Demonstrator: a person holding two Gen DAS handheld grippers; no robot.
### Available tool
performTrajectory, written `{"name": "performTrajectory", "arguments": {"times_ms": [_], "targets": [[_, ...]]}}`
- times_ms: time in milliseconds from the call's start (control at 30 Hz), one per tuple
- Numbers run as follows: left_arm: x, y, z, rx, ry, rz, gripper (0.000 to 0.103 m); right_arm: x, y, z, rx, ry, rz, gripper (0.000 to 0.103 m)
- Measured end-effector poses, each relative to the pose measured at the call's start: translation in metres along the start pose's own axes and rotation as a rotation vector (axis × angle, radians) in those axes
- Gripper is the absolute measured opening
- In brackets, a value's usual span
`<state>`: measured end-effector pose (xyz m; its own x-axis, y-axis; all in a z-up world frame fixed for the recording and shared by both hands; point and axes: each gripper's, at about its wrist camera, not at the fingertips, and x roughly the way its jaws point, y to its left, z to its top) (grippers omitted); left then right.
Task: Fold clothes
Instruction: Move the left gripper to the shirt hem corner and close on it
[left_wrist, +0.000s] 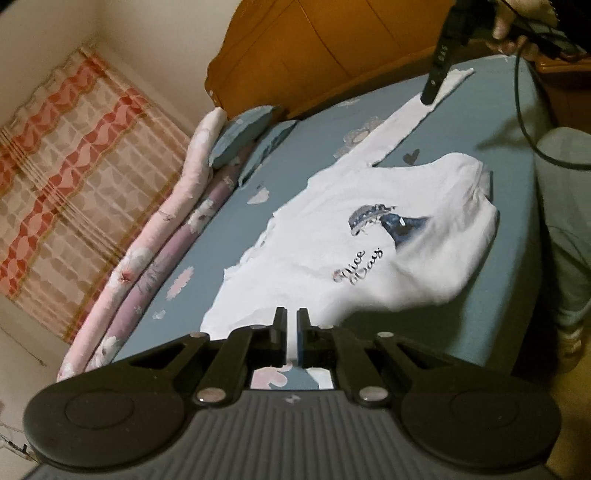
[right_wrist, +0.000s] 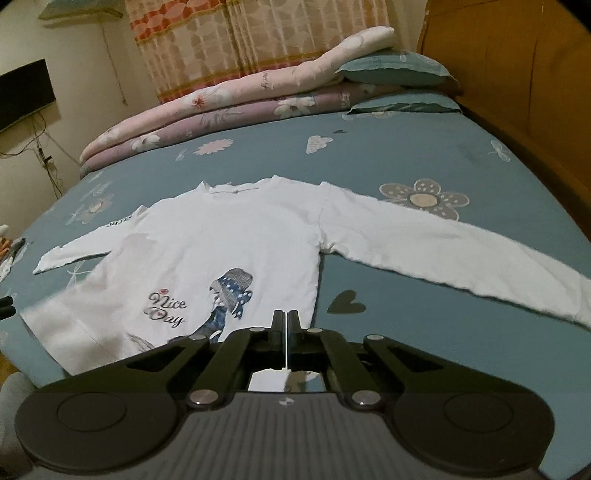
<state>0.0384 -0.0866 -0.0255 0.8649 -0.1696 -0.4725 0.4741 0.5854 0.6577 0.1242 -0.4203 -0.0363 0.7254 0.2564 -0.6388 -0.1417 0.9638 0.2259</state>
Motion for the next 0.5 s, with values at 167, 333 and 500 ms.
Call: {"name": "performTrajectory", "arguments": {"times_ms": [167,333,500], "targets": [[-0.007,0.004,0.004,-0.027,-0.01,-0.003,0.003,0.003,0.016,-0.012,-0.009,0.024,0.011,0.008],[0.006,0.022,-0.006,-0.263,0.068,-0.115,0.011,0.007,0.056,-0.02,-0.083,0.04,0.058,0.012],[0.028,0.055,-0.032,-0.617,0.161,-0.23,0.013,0.017,0.109,-0.025,-0.186,0.057,0.121,0.026]]}}
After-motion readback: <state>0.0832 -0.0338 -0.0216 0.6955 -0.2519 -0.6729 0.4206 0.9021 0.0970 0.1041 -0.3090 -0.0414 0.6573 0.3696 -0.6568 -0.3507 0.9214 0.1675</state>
